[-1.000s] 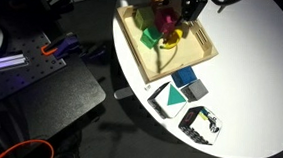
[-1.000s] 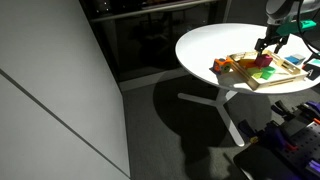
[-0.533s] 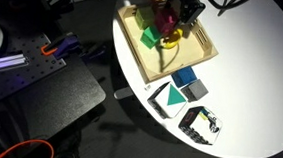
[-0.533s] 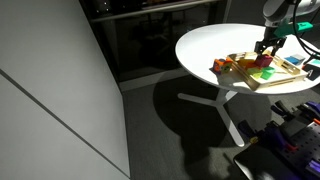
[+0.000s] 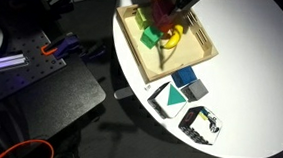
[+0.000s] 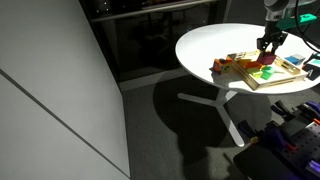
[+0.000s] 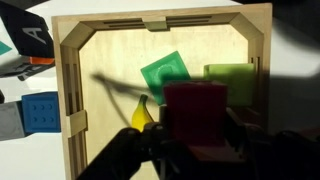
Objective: Pick up the pink block and put it on the block with the number six on it
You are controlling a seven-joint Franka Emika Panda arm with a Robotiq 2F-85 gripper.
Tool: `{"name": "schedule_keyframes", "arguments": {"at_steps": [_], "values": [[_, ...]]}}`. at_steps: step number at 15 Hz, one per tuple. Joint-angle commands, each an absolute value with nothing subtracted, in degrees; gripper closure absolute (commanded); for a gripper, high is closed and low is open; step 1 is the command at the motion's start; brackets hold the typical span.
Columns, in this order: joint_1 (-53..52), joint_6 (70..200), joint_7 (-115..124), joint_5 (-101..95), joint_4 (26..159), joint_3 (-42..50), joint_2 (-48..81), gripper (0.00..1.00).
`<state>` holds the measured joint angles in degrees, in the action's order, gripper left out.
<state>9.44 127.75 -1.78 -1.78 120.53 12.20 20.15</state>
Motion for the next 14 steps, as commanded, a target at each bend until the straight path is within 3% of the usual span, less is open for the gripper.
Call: {"name": "schedule_keyframes", "arguments": {"at_steps": [1,14], "values": [[9.39,122.90,-0.84,-2.23,120.14,11.11,15.96,0.70],[5.09,119.77,1.90,-3.30,113.95,7.35,17.36,0.70]]}}
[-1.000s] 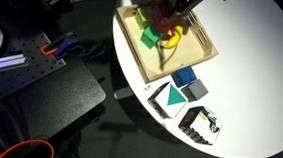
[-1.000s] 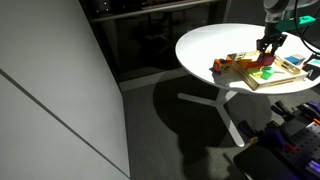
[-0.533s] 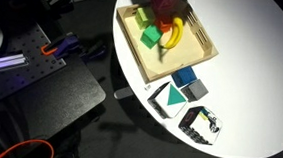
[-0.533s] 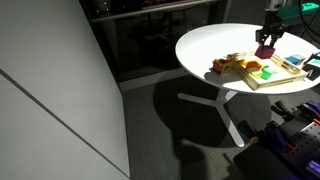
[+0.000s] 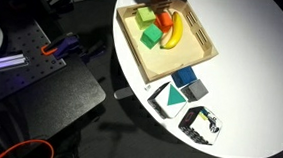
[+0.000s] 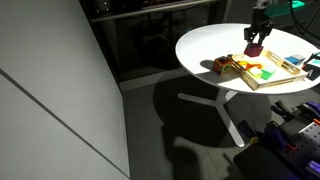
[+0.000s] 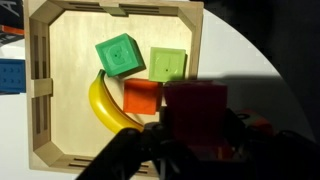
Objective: Pick up the pink block and put it on the block with the number six on it
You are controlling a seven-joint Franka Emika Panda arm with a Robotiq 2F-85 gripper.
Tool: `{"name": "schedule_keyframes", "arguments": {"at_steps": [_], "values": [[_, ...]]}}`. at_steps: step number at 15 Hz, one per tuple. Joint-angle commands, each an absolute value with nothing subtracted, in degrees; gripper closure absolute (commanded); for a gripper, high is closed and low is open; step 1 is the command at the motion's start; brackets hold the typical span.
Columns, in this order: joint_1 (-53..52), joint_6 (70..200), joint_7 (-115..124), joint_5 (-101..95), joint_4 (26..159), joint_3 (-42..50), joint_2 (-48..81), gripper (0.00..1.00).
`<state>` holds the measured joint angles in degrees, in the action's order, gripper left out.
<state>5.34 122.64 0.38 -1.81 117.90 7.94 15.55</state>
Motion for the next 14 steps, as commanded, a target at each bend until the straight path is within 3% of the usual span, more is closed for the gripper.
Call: {"name": "schedule_keyframes", "arguments": {"at_steps": [1,14], "values": [[5.09,119.12,1.50,-3.12,112.95,7.15,17.92,0.70],[5.25,118.40,1.80,-5.76,107.08,7.40,23.36,0.70]]}}
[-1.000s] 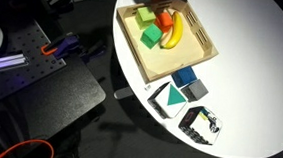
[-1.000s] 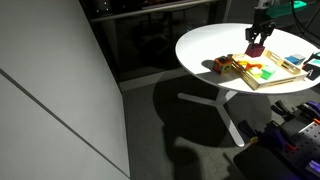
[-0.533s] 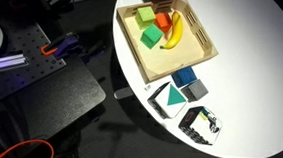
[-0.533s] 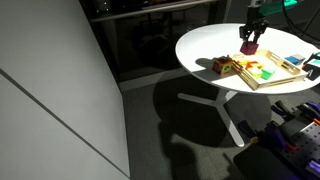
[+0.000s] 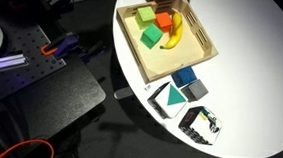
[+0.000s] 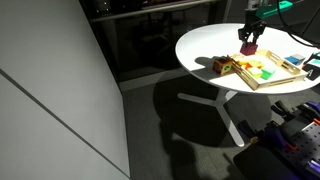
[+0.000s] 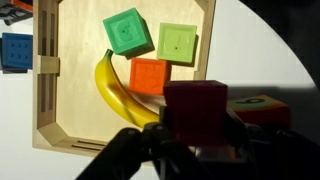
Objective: Pick up the pink block and put it on the block with the number six on it
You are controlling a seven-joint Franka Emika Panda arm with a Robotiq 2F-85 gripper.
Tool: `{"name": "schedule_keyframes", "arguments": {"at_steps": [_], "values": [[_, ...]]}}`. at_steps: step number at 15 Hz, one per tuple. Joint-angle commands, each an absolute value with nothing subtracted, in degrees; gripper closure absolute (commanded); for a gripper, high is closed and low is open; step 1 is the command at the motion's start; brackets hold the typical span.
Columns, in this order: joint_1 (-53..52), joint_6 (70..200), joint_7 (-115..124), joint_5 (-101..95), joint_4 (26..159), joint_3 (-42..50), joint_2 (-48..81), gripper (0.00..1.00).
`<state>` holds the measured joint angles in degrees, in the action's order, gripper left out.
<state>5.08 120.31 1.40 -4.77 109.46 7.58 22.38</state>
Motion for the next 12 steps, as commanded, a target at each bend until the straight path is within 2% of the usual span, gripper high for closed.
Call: {"name": "schedule_keyframes", "arguments": {"at_steps": [1,7,8,12], "values": [[5.49,120.19,1.50,-5.00,109.20,7.15,22.56,0.45],[5.49,120.19,1.50,-5.01,108.93,7.14,22.77,0.45],[5.49,120.19,1.50,-5.01,108.93,7.14,22.77,0.70],[5.18,120.02,1.39,-4.96,107.76,6.66,23.58,0.70]]}}
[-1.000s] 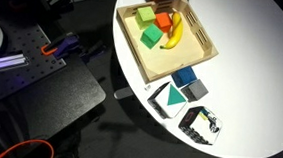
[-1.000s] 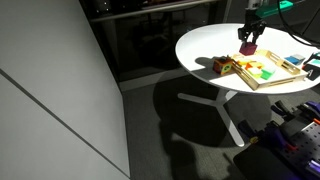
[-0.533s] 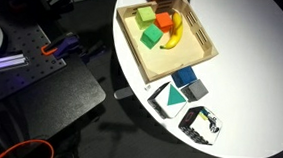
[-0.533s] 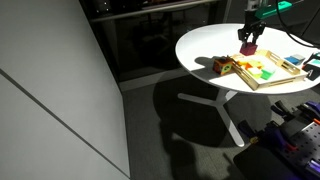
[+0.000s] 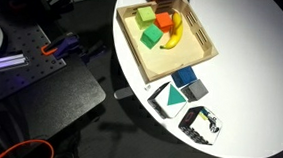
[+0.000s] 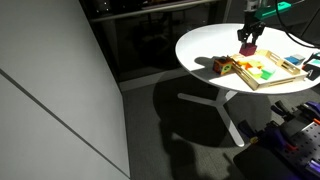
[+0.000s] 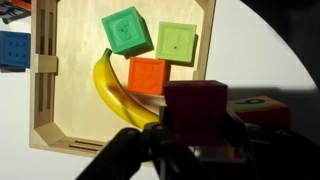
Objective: Pick up the pink block and put it on the block with the number six on it
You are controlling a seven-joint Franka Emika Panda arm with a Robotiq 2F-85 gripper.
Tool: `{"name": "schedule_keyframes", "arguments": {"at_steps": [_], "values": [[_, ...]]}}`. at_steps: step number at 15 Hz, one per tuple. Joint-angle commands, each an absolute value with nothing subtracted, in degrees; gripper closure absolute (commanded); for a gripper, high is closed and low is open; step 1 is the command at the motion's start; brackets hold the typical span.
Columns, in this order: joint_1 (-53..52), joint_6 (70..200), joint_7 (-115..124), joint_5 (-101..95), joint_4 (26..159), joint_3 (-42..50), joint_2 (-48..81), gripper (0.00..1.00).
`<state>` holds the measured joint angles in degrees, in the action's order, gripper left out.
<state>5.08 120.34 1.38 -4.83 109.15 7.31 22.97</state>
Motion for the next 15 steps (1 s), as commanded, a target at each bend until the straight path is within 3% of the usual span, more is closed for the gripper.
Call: {"name": "schedule_keyframes", "arguments": {"at_steps": [1,15], "values": [[5.05,119.87,1.53,-5.01,107.33,6.51,23.81,0.70],[1.55,115.58,2.86,-5.92,97.55,5.00,31.91,0.70]]}}
